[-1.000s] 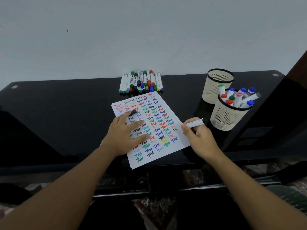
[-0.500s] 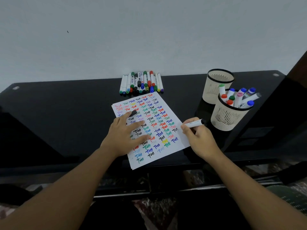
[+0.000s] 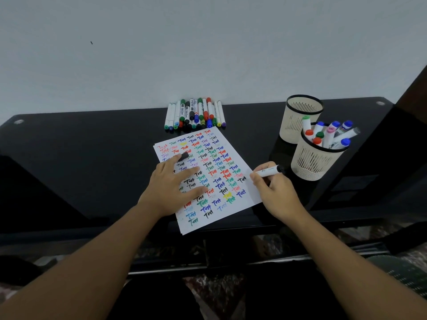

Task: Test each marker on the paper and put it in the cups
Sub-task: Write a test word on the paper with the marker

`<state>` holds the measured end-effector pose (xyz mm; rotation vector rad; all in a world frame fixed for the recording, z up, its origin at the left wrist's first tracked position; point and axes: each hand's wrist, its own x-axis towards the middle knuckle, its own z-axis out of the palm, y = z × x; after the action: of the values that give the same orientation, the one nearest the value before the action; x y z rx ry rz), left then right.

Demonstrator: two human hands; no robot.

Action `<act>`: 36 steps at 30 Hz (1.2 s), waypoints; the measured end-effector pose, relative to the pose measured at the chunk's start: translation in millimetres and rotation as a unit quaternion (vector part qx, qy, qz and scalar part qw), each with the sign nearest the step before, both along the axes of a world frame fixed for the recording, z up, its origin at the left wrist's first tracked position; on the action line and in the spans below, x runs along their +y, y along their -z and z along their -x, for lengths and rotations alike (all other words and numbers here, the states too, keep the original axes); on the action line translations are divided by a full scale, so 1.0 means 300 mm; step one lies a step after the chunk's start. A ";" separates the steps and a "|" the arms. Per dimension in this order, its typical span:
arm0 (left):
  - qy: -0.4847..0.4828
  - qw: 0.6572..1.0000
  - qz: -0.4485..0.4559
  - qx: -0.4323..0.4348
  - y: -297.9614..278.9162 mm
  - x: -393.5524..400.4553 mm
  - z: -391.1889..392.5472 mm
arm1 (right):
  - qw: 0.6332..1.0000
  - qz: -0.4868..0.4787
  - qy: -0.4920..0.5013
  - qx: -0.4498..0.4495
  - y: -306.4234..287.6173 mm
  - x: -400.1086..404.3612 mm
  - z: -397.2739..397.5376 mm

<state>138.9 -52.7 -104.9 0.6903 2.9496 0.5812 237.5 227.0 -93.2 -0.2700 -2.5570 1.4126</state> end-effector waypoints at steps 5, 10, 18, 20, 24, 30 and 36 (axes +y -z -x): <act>-0.003 1.000 0.001 -0.002 -0.005 0.001 -0.001 | 1.000 0.026 0.003 0.000 0.004 0.003 0.001; 0.000 1.000 -0.008 -0.004 -0.003 0.000 0.001 | 1.000 0.024 0.009 0.017 0.008 0.004 0.006; -0.091 0.981 -0.171 -0.031 -0.019 -0.006 0.022 | 0.993 0.102 -0.007 0.049 0.001 0.009 -0.001; -0.140 0.973 -0.178 -0.050 -0.040 -0.006 0.068 | 0.994 0.100 -0.035 0.015 -0.012 0.009 0.010; -0.153 0.982 -0.094 -0.055 -0.041 0.015 0.117 | 0.988 0.116 -0.089 -0.049 -0.042 0.011 0.048; -0.163 0.980 -0.095 0.059 0.008 0.039 0.115 | 0.993 0.096 -0.074 0.001 -0.094 -0.047 0.128; -0.111 0.971 -0.184 0.108 0.015 0.034 0.080 | 0.987 -0.082 -0.124 -0.055 -0.112 -0.078 0.213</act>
<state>114.9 -42.4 -109.4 0.4728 3.1780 1.1649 173.5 203.6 -59.6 -0.0015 -2.8601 1.2847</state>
